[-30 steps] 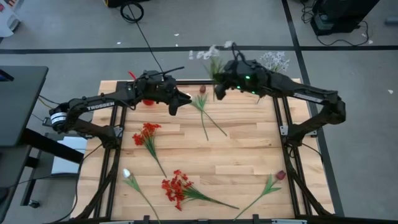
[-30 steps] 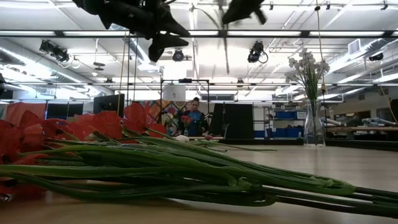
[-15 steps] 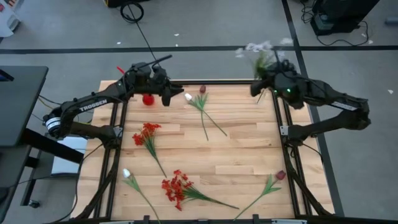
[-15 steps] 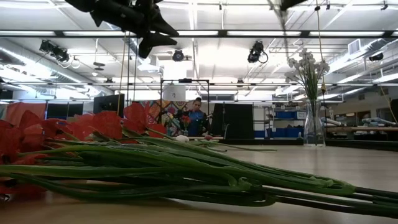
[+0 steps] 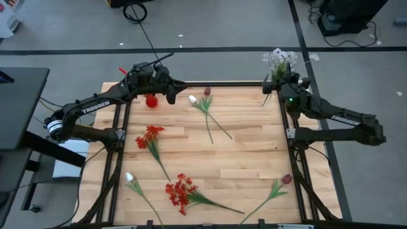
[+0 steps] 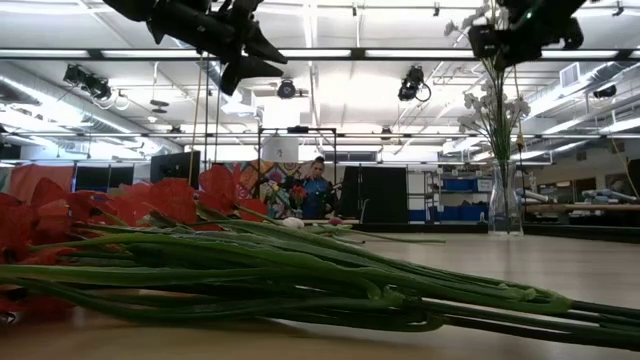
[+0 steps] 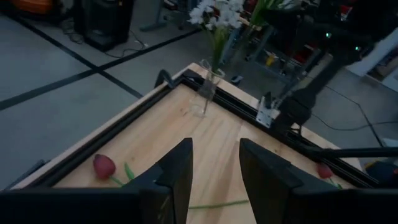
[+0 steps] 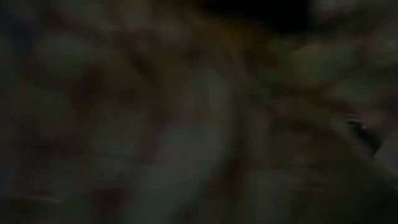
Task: Sort flowers into vase by color
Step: Put the white flowers into the transparent vase, then put the bottom dark red flower into the transparent vase
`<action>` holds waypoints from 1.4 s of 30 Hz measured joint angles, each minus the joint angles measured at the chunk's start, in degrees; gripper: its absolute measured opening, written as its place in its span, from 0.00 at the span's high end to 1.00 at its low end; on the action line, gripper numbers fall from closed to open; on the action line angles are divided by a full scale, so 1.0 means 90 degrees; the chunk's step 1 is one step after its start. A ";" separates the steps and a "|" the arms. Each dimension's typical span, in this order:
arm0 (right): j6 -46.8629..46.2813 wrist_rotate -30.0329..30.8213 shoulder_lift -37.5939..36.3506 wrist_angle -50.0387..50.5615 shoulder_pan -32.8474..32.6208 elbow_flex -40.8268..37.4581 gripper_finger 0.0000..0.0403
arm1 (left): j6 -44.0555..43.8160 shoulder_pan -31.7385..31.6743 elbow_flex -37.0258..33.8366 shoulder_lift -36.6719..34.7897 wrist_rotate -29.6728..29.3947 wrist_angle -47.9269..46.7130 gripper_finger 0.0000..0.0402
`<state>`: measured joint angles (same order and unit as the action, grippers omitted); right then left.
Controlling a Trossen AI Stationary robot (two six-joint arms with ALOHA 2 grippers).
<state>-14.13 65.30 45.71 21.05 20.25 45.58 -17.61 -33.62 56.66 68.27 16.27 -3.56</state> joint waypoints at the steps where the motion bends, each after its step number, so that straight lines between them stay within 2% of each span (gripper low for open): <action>1: 0.0140 -0.0102 -0.0004 -0.0222 0.0137 -0.0112 0.98 | 0.0000 -0.0001 0.0000 0.0000 -0.0030 0.0001 0.66; 6: 0.0561 -0.0592 0.0014 -0.1221 0.0792 -0.0657 0.98 | -0.0027 -0.0004 0.0000 0.0002 -0.0138 -0.0001 0.66; 9: 0.0532 -0.0803 0.0012 -0.1257 0.1095 -0.0859 0.98 | -0.0044 -0.0008 0.0000 0.0002 -0.0141 -0.0006 0.66; 12: 0.0352 -0.1376 0.0012 -0.1008 0.1340 -0.0952 0.94 | -0.0093 -0.0008 0.0000 0.0002 -0.0191 -0.0008 0.66; 17: -0.0544 -0.2660 0.0012 -0.0249 0.1620 -0.0959 0.81 | -0.0235 -0.0008 0.0000 0.0002 -0.0358 -0.0040 0.66; 26: -0.2216 -0.3401 0.0015 0.1481 0.2226 -0.0443 0.65 | -0.0262 -0.0008 -0.0002 0.0002 -0.0358 -0.0407 0.66; 32: -0.3681 -0.4527 0.0037 0.3572 0.2623 0.0471 0.62 | -0.0477 0.0033 -0.0002 0.0002 -0.0358 -0.1075 0.66; 36: -0.4381 -0.5181 0.0205 0.4835 0.2787 0.0897 0.62 | -0.0189 0.0153 -0.0007 0.0002 -0.0360 -0.1438 0.66; 38: -0.4439 -0.5647 0.0301 0.5145 0.2813 0.0995 0.62 | -0.0042 0.0226 -0.0007 0.0002 -0.0355 -0.1396 0.66; 42: -0.4439 -0.7087 0.0469 0.5302 0.2698 0.1008 0.62 | 0.0199 0.0264 -0.0007 -0.0009 -0.0357 -0.1349 0.66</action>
<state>-54.08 1.51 49.93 68.77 44.53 54.65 -15.82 -31.24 56.60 68.19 13.06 -15.70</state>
